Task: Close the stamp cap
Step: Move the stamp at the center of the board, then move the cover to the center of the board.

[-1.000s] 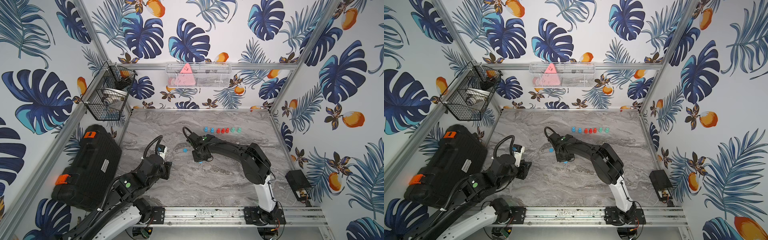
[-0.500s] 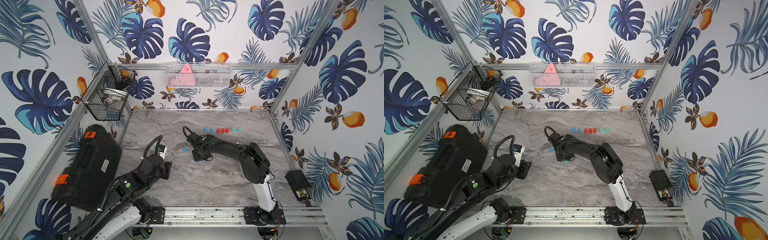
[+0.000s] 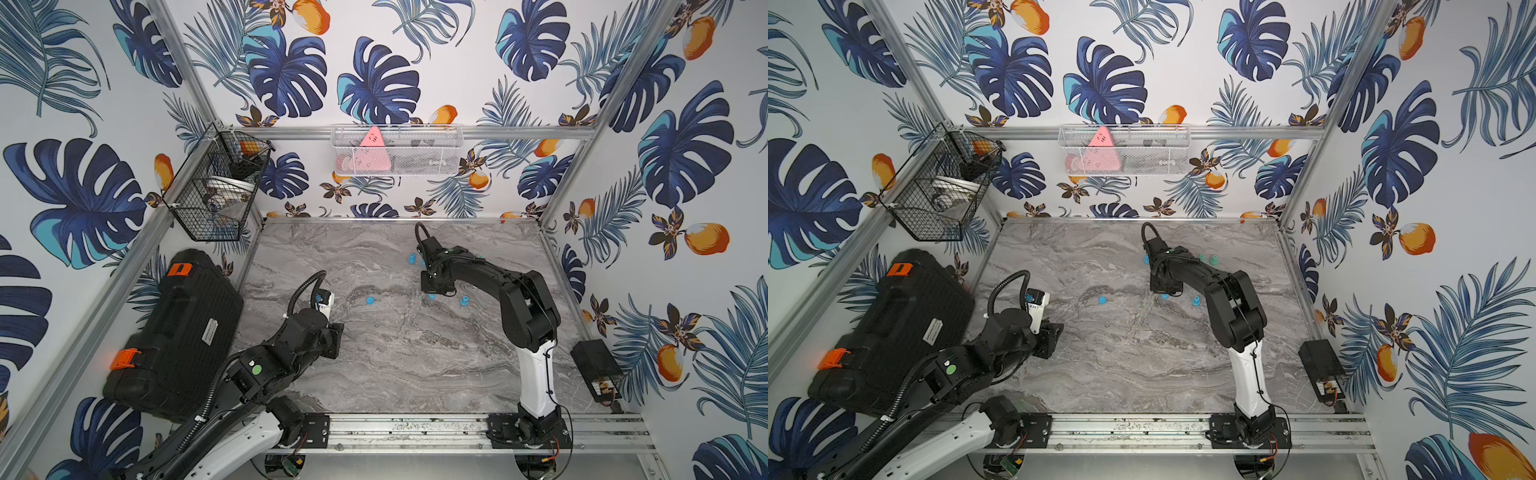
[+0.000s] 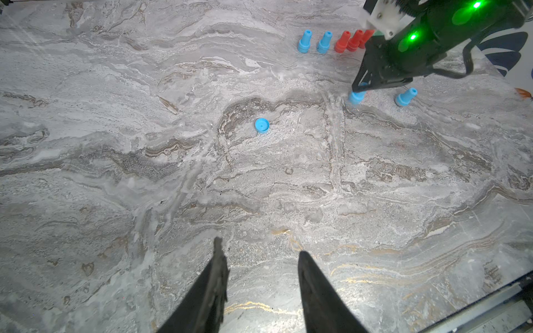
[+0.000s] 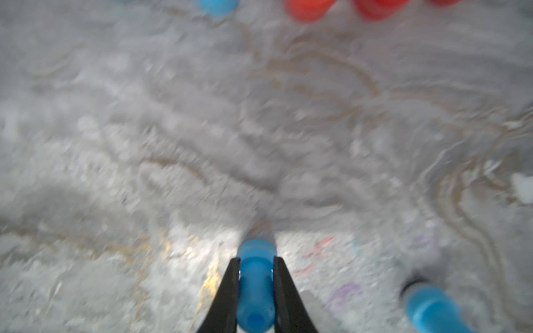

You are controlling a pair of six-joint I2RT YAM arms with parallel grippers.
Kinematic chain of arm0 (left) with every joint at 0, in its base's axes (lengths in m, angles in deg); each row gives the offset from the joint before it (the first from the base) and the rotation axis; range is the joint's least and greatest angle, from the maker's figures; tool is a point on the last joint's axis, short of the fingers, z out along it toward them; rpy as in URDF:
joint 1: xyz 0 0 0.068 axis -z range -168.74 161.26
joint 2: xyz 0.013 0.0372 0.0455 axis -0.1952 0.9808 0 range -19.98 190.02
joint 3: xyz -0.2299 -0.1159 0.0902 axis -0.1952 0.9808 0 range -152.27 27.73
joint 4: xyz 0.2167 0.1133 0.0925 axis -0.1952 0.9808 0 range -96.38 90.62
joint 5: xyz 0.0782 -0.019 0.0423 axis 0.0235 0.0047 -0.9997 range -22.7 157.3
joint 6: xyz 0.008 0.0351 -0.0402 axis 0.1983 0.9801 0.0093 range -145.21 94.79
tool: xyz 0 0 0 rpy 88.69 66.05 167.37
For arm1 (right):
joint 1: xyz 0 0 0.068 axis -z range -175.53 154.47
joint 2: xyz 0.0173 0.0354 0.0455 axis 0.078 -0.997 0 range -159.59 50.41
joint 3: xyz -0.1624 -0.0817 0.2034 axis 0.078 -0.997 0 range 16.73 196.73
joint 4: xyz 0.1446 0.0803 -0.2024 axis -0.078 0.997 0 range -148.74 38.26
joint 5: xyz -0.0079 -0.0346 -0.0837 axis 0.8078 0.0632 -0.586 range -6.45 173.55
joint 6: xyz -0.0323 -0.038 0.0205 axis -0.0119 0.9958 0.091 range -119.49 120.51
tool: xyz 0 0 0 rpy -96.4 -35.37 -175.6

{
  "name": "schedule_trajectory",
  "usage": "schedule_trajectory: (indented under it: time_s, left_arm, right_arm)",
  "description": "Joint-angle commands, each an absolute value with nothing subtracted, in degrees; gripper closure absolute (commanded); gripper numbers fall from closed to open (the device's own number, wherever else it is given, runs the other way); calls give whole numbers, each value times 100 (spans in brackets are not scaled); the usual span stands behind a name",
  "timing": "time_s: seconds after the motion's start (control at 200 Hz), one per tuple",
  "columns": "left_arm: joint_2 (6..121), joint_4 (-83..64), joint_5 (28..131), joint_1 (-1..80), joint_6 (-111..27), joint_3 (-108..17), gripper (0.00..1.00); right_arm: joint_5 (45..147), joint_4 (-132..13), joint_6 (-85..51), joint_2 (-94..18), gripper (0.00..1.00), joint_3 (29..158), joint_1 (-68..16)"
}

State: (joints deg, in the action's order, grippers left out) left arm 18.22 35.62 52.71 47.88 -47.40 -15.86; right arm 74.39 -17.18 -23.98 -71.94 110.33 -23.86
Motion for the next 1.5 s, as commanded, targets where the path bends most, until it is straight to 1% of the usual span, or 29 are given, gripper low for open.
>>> schedule_trajectory:
  time_s: [0.0,0.165,0.33,0.39,0.48,0.58,0.681,0.826,0.941,0.996,1.181,1.306,1.496]
  left_arm:
    - [1885,3505,5234,4778,-4691,-1630,55]
    - [1983,3535,5208,4766,-4734,-1662,55]
    - [2194,3595,5168,4769,-4784,-1864,55]
    - [2323,3543,5221,4765,-4823,-1983,55]
    - [2558,3319,5305,4765,-4908,-2086,54]
    - [2981,2963,5421,4764,-5060,-2110,55]
    - [3460,2440,5566,4769,-5276,-2015,55]
    - [4348,1673,5644,4689,-5503,-2042,55]
    - [5269,1049,5803,4446,-5609,-2187,56]
    - [5792,797,5966,4262,-5665,-2313,57]
    - [7180,210,6151,3903,-5637,-2752,58]
    - [7723,30,6253,3741,-5619,-2980,58]
    - [8289,-30,6273,3676,-5572,-3279,59]
  right_arm:
    - [7245,-1384,-2141,-7377,88,11161,-1993]
    - [7026,-1455,-2020,-7514,87,11308,-1670]
    - [7131,-1263,-1962,-7798,84,11715,-1565]
    - [7189,-1253,-1953,-7810,79,11760,-1565]
    - [7258,-1290,-1941,-7721,68,11768,-1564]
    - [7293,-1264,-1888,-7634,60,11836,-1565]
    - [7324,-1082,-1865,-7524,56,11934,-1571]
    - [7416,-1152,-1824,-7067,49,11618,-1607]
    - [7459,-1214,-1849,-6596,48,11190,-1632]
    - [7546,-1332,-1861,-6134,48,10885,-1649]
    - [7714,-1564,-1920,-5135,53,10008,-1703]
    - [7809,-1602,-1897,-4743,54,9653,-1700]
    - [7850,-1611,-1884,-4545,56,9429,-1702]
